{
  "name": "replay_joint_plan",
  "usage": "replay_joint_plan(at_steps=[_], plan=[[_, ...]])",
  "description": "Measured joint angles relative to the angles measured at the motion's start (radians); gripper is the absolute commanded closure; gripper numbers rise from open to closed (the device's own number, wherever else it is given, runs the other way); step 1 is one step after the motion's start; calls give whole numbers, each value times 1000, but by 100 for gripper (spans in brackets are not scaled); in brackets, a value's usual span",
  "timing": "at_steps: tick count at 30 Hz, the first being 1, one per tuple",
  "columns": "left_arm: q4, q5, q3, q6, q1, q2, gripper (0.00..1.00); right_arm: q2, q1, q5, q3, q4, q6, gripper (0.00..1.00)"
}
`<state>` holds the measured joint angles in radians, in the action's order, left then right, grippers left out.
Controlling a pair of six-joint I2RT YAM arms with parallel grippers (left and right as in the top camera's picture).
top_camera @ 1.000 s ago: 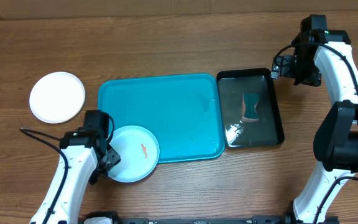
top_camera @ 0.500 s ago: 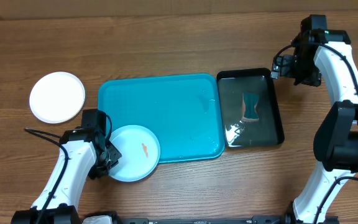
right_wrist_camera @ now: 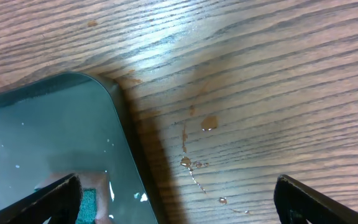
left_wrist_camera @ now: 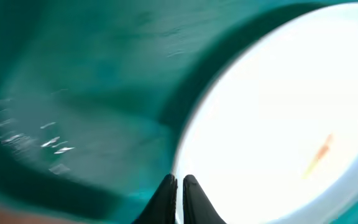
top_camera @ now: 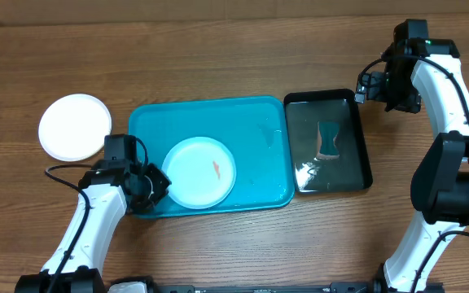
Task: Clean dirty plates on tray and stack at the side
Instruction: 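Grip the second white plate rim and slide it onto the tray center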
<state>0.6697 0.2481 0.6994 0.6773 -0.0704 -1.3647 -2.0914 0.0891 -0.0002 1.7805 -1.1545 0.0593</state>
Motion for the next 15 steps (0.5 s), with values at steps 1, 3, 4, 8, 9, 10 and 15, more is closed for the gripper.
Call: replay_joint_plan(at_steps=[1, 3, 4, 8, 9, 10, 15], plan=[[-25, 14, 0, 0, 5, 0, 91, 0, 0, 0, 0, 0, 0, 0], [-65, 37, 0, 0, 19, 0, 89, 0, 0, 0, 0, -1, -1, 0], [-77, 45, 0, 0, 31, 0, 87, 0, 0, 0, 0, 0, 0, 0], [-84, 68, 0, -26, 89, 0, 60, 0, 0, 0, 0, 0, 0, 0], [-61, 71, 6, -43, 98, 0, 55, 0, 0, 0, 0, 0, 0, 0], [-16, 73, 19, -60, 105, -2, 50, 0, 0, 0, 0, -1, 0, 0], [254, -12, 212, -131, 113, -12, 58, 0, 0, 0, 0, 0, 0, 0]])
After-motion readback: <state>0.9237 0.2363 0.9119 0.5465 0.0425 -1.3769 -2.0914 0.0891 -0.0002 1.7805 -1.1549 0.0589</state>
